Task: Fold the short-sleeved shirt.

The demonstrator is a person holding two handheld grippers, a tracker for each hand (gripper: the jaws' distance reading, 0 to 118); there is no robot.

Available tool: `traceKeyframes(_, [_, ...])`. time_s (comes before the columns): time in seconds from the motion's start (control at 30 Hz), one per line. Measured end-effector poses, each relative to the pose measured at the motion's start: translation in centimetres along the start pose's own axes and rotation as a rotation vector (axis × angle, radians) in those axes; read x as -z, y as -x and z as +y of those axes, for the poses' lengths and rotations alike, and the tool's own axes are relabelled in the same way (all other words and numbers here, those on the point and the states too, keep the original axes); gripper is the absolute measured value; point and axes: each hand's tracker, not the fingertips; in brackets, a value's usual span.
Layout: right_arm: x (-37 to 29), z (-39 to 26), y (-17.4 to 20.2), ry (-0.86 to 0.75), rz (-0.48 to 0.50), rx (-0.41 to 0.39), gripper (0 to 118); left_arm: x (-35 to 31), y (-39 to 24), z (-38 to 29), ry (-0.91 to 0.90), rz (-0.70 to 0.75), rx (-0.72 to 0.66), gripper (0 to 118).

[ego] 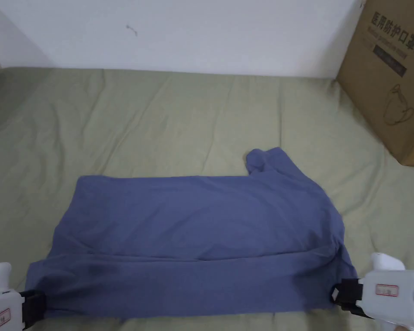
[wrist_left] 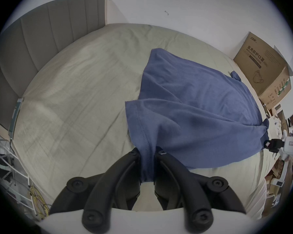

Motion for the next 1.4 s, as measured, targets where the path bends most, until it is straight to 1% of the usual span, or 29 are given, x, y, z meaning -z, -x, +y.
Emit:
traceKeyframes(0.07, [-1.9, -0.3, -0.4, -0.024, 0.029, 0.000, 7, -0.9, 0.5, 0.0, -0.008, -0.005, 0.016, 12])
traceKeyframes(0.17, [-4.7, -1.4, -1.1, -0.020, 0.056, -0.012, 7, -2.2, 1.2, -0.5, -0.018, -0.008, 0.033, 12])
traceKeyframes(0.27, [-6.9, -3.7, -1.8, 0.010, 0.050, -0.025, 7, -3.8, 2.0, -1.7, -0.016, -0.001, 0.047, 12])
traceKeyframes(0.33, [-7.7, -5.7, -2.5, 0.033, 0.031, -0.016, 7, -4.5, 2.4, -3.0, -0.003, -0.010, 0.055, 12])
traceKeyframes(0.47, [-6.8, -9.5, -3.8, 0.066, 0.005, -0.009, 8, -4.2, 2.4, -5.7, 0.050, 0.026, 0.131, 13])
traceKeyframes(0.5, [-6.2, -10.1, -3.8, 0.068, -0.003, -0.003, 13, -3.9, 2.4, -6.3, 0.053, 0.024, 0.135, 13])
traceKeyframes(0.53, [-6.0, -10.3, -3.7, 0.080, -0.039, 0.004, 38, -3.6, 2.3, -6.4, 0.066, 0.023, 0.138, 22])
traceKeyframes(0.57, [-5.9, -10.4, -3.3, 0.086, -0.121, -0.014, 65, -3.6, 2.1, -6.5, 0.071, 0.034, 0.135, 41])
traceKeyframes(0.6, [-6.0, -10.4, -3.0, 0.073, -0.171, -0.046, 81, -3.2, 2.7, -6.4, 0.061, 0.057, 0.131, 56])
traceKeyframes(0.63, [-6.5, -10.2, -2.7, 0.046, -0.197, -0.077, 82, -3.5, 2.7, -6.3, 0.046, 0.047, 0.127, 62])
traceKeyframes(0.7, [-8.0, -9.4, -2.2, -0.013, -0.181, -0.117, 82, -4.7, 2.7, -5.4, -0.016, 0.025, 0.093, 68])
traceKeyframes(0.77, [-9.4, -8.3, -1.6, -0.041, -0.176, -0.125, 81, -6.3, 1.9, -4.3, -0.064, -0.015, 0.068, 68])
traceKeyframes(0.8, [-10.1, -7.8, -1.2, -0.084, -0.141, -0.113, 80, -6.8, 1.6, -3.7, -0.094, -0.032, 0.055, 67])
traceKeyframes(0.83, [-10.7, -7.4, -0.9, -0.130, -0.089, -0.095, 68, -7.1, 1.2, -3.2, -0.114, -0.047, 0.041, 59])
traceKeyframes(0.87, [-11.0, -7.0, -0.5, -0.154, -0.041, -0.082, 46, -7.3, 0.5, -2.3, -0.130, -0.057, 0.019, 42])
traceKeyframes(0.9, [-11.2, -6.3, -0.2, -0.160, -0.020, -0.068, 19, -7.3, -0.1, -1.7, -0.129, -0.058, 0.014, 18])
traceKeyframes(0.93, [-10.9, -5.9, 0.2, -0.158, -0.013, -0.060, 6, -6.8, -0.7, -1.3, -0.127, -0.069, 0.022, 1])
traceKeyframes(0.97, [-10.2, -5.7, 0.4, -0.169, -0.020, -0.044, 5, -6.1, -1.3, -1.0, -0.128, -0.066, 0.024, 0])
traceKeyframes(1.0, [-9.3, -5.6, 0.6, -0.176, -0.017, -0.025, 0, -5.4, -1.8, -0.6, -0.124, -0.057, 0.021, 0])
traceKeyframes(1.03, [-7.9, -5.3, 0.7, -0.153, -0.007, -0.025, 0, -4.3, -2.4, -0.3, -0.084, -0.071, 0.037, 0])
traceKeyframes(1.1, [-5.8, -5.4, 1.1, -0.118, 0.027, 0.029, 0, -2.8, -3.4, 0.1, -0.071, -0.069, 0.024, 0])
traceKeyframes(1.13, [-5.0, -5.0, 1.4, -0.082, 0.048, 0.014, 0, -2.4, -3.5, 0.2, -0.046, -0.091, 0.024, 0])
traceKeyframes(1.17, [-4.7, -4.6, 1.7, -0.109, 0.035, 0.002, 0, -1.6, -4.1, 0.8, -0.037, -0.094, 0.028, 0])
traceKeyframes(1.23, [-4.1, -2.1, 2.6, -0.110, 0.015, -0.097, 0, -1.2, -5.0, 1.7, -0.048, -0.100, 0.042, 0])
traceKeyframes(1.27, [-3.8, -0.7, 2.8, -0.125, 0.012, -0.108, 0, -0.9, -5.0, 2.3, -0.049, -0.105, 0.045, 0])
traceKeyframes(1.33, [-2.7, 3.3, 2.9, -0.176, -0.020, -0.105, 0, -0.1, -5.2, 3.9, -0.056, -0.112, 0.039, 0])
traceKeyframes(1.37, [-1.9, 5.4, 3.0, -0.185, -0.022, -0.109, 11, 0.2, -5.3, 4.6, -0.063, -0.112, 0.030, 0])
traceKeyframes(1.4, [-0.9, 7.5, 3.0, -0.178, -0.035, -0.119, 39, 0.6, -5.1, 5.3, -0.067, -0.115, 0.026, 0])
